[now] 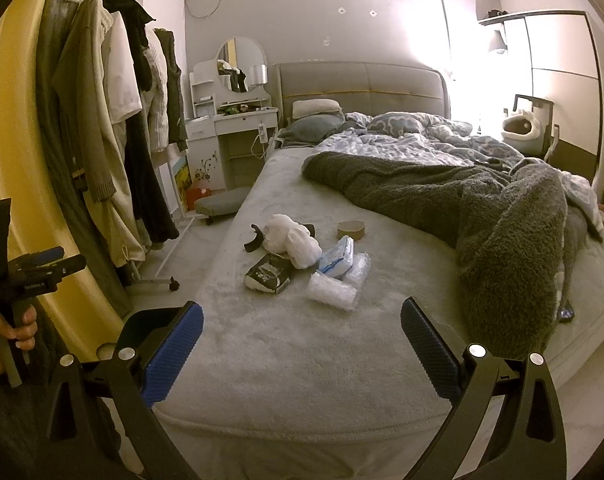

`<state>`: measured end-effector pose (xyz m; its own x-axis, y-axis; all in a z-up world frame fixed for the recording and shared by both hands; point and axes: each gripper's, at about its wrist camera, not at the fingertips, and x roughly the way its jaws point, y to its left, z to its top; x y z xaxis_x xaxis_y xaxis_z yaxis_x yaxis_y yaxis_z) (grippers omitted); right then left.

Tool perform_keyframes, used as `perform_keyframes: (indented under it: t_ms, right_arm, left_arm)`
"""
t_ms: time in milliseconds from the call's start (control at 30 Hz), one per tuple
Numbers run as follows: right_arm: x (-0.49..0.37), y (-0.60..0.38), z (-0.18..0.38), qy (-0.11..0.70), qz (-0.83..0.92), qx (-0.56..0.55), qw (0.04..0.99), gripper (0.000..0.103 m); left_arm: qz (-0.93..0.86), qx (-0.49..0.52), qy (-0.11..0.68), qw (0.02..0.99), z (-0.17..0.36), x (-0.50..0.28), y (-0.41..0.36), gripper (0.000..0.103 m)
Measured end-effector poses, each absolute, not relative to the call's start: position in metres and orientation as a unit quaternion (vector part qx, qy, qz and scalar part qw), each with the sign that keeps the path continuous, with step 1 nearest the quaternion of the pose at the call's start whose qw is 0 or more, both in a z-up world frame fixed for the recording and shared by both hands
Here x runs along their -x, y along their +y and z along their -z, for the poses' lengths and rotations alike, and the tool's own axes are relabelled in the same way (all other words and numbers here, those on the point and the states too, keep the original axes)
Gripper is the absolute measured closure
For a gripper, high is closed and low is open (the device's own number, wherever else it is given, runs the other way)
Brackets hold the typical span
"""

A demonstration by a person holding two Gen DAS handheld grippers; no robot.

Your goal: Collect trash

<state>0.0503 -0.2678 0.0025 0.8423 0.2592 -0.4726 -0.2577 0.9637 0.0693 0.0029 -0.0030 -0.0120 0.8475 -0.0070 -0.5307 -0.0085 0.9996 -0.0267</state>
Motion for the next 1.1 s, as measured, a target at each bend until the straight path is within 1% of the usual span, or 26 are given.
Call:
perform_keyframes:
  t_ms: [500,800,1100]
  right_arm:
    - [-0.053,-0.268,-0.001,0.256,-0.129,-0.004,0.958,0.003]
    - [-0.061,-0.265,0.002,0.269,-0.125,-0.002,0.955,0.003]
    - [-0.072,-0.26,0.002,0.279,-0.098,-0.01,0.955,0.003]
  left_arm:
    - [0.002,0.02,0.284,0.959,0.008,-0.006,-0.002,0.003]
    - [0.016,0.006,0.275,0.961,0.01,-0.004,-0.007,0.003]
    - [0.048,0.04,0.283,0.957,0.013,-0.009,-0.004,0.004]
